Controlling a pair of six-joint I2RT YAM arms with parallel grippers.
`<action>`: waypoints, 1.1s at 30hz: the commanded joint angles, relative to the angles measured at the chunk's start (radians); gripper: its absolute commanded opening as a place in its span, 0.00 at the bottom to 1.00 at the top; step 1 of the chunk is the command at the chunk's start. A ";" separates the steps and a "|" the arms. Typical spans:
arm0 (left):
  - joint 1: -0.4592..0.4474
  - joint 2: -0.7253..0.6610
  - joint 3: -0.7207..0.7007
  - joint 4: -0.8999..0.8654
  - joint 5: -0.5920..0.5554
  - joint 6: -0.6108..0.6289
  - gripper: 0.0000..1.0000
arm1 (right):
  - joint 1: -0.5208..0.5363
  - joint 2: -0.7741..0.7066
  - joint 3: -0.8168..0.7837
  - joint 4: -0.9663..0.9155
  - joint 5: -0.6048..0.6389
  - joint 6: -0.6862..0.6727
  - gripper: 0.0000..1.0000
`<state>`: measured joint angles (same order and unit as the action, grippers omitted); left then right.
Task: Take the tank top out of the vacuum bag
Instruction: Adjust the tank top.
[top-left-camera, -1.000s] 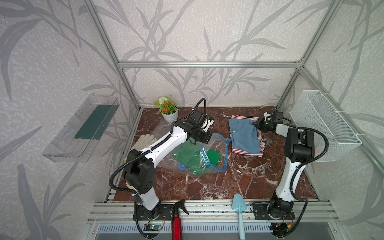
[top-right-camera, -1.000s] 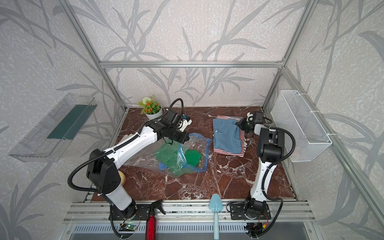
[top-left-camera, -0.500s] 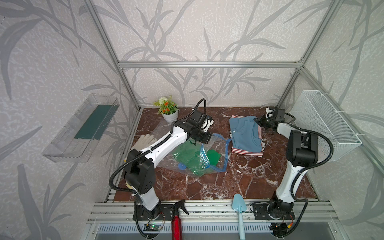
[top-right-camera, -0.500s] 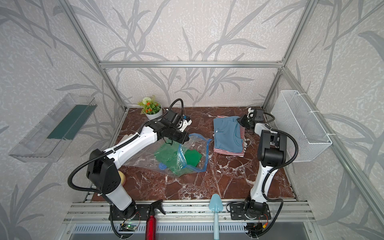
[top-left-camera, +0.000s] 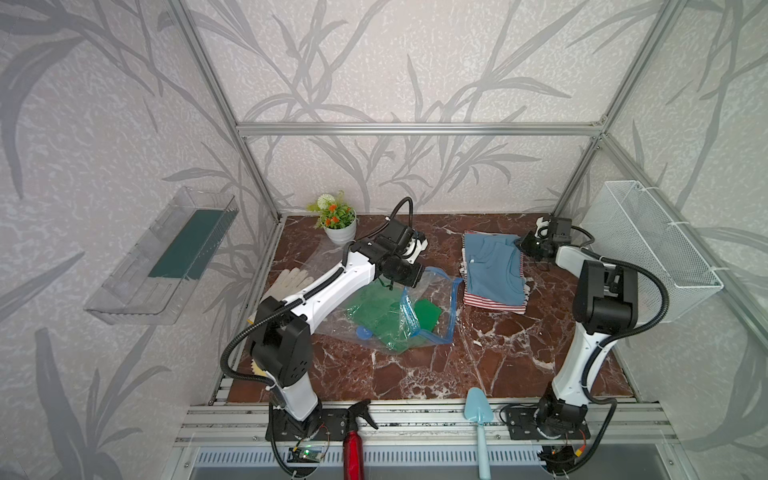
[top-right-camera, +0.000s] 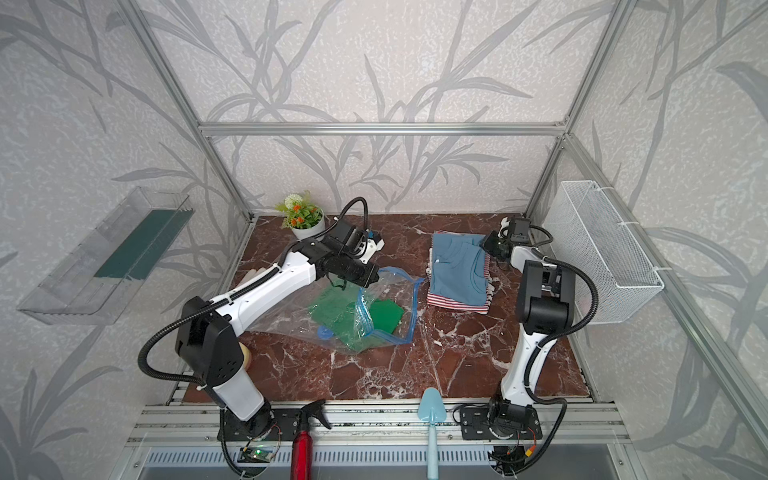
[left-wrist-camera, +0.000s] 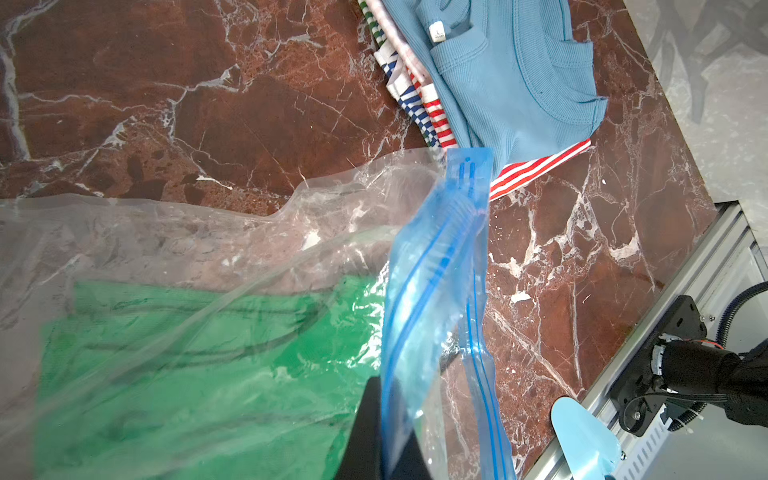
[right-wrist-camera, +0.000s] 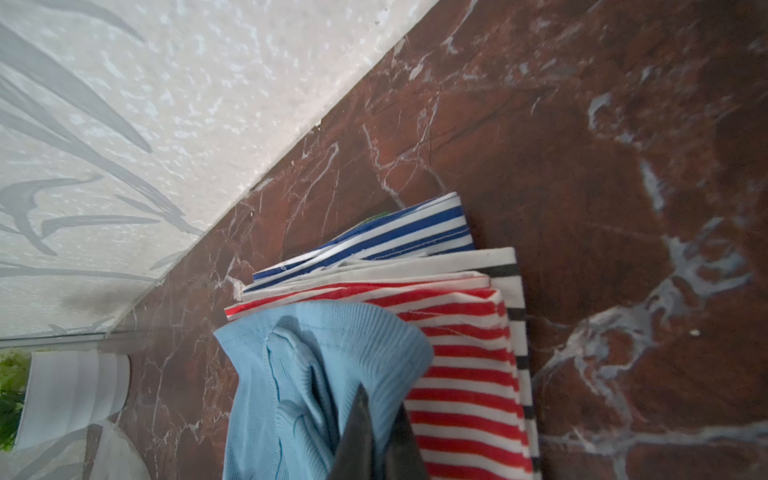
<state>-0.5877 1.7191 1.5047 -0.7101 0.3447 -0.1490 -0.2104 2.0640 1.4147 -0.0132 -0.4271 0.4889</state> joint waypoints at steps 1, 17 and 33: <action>0.006 0.013 0.031 -0.027 0.004 0.025 0.00 | -0.015 0.006 0.053 -0.033 0.050 -0.041 0.30; 0.006 -0.050 0.020 -0.015 0.034 -0.037 0.00 | 0.019 -0.492 -0.458 -0.116 -0.111 0.043 0.45; 0.005 -0.098 0.004 -0.003 0.019 -0.024 0.00 | 0.009 -0.564 -0.700 -0.138 0.110 0.003 0.43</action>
<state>-0.5877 1.6562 1.5047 -0.7139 0.3649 -0.1837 -0.1951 1.5421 0.7273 -0.0803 -0.4088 0.5423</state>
